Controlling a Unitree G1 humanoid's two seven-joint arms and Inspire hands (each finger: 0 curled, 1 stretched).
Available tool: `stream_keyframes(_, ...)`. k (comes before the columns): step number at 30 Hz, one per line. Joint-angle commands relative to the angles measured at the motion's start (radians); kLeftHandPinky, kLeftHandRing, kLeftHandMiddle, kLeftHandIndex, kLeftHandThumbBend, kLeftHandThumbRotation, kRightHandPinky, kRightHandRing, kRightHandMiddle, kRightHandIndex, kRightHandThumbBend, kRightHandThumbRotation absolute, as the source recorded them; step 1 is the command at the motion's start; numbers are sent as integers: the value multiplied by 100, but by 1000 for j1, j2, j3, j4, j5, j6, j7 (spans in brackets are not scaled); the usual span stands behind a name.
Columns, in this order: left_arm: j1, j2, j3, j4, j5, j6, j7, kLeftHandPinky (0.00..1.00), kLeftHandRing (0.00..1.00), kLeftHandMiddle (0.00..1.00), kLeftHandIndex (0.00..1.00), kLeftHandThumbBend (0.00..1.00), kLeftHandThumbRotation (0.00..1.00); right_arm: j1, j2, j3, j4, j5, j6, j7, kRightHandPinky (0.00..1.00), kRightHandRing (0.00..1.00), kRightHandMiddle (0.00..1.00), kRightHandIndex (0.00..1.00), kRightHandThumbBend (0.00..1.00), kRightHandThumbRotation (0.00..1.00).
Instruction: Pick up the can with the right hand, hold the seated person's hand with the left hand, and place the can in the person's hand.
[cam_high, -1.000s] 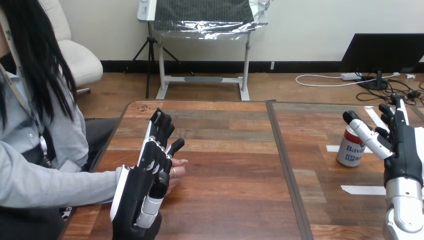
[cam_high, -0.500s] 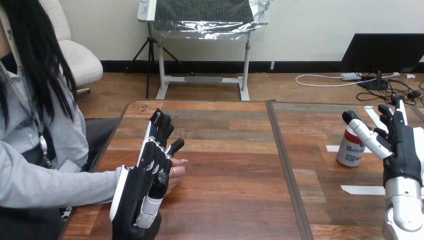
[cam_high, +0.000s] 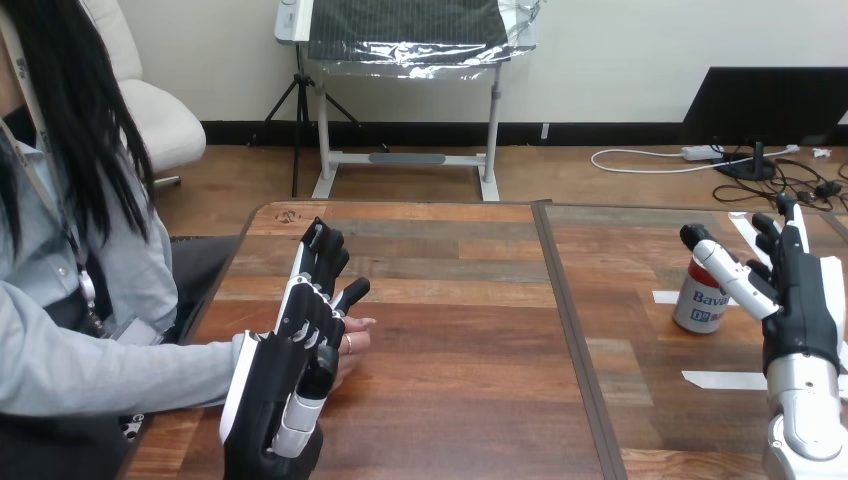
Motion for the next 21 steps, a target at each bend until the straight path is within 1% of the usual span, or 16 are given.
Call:
stream_keyframes(1, -71, 1, 9, 4, -13, -8, -8, 91, 99, 100, 100, 100, 86, -86, -34, 16, 7, -16, 15, -5, 89, 95, 93, 100, 100, 54)
stream_keyframes(10, -68, 2, 7, -3, -16, -2, -8, 91, 99, 100, 100, 100, 86, -87, -34, 17, 20, -19, 35, 0, 91, 95, 94, 100, 100, 54)
stream_keyframes(16, -68, 2, 7, -3, -16, -3, -8, 90, 99, 100, 100, 100, 86, -90, -33, 12, 26, -12, 55, 16, 93, 96, 94, 100, 100, 55)
stream_keyframes(21, -68, 1, 9, -3, -20, 0, -7, 90, 99, 100, 100, 100, 85, -93, -37, 25, 31, -30, 74, -2, 93, 95, 94, 100, 100, 55)
